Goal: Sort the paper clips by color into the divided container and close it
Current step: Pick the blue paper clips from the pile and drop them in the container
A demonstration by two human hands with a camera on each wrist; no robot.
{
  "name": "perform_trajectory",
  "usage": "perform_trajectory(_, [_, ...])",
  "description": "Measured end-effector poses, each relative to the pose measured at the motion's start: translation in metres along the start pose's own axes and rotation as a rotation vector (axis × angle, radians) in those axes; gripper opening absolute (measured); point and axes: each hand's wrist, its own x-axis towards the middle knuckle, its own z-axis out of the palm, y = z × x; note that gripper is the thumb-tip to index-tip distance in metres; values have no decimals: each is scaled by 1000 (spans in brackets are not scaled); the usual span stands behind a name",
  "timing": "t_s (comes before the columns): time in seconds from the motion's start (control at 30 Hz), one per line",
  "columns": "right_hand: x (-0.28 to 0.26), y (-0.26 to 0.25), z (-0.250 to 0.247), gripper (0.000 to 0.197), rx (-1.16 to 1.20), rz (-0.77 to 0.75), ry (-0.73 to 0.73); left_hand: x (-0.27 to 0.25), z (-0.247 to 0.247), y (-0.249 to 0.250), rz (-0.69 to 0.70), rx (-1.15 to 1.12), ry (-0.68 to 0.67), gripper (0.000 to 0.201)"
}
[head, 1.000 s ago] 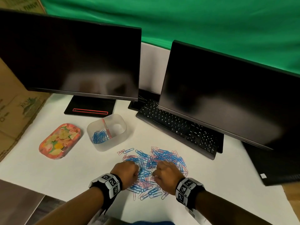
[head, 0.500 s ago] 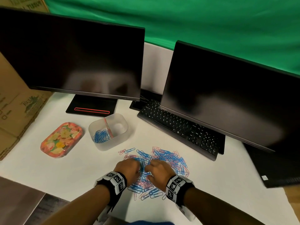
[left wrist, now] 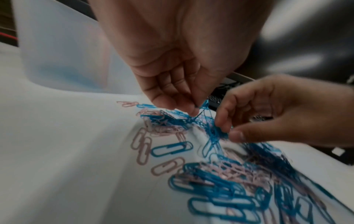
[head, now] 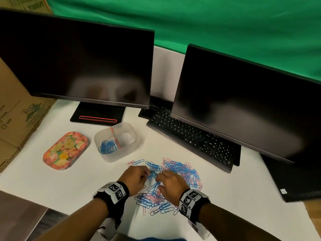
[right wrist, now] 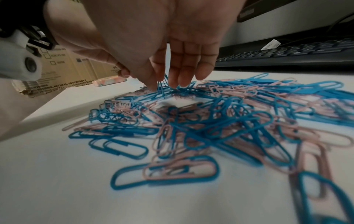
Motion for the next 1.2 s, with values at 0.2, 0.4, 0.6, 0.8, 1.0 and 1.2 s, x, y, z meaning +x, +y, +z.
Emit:
perform_trajectory(0.2, [3,5,3,25,170,176,31,-6,-15,-4,-74,-209,112,23])
perform_trajectory(0.4, [10,1,1,24,237,188,51,-7,-22,-4,-261,-681,181,25])
perform_trajectory(0.6, [24,-4,-2,22,348,224,76,-15,-56,16,-264,-1136,220,22])
perform_trajectory(0.8, [28,6,-3,21,393,249,55,-28,-116,17,-150,-1322,328,15])
perform_trajectory(1.0, [17,21,8,10,356,274,38,-29,-165,-12,-213,-1190,506,16])
perform_trajectory(1.2, [9,25,5,16,352,288,46,-4,-160,-30,-432,-947,499,28])
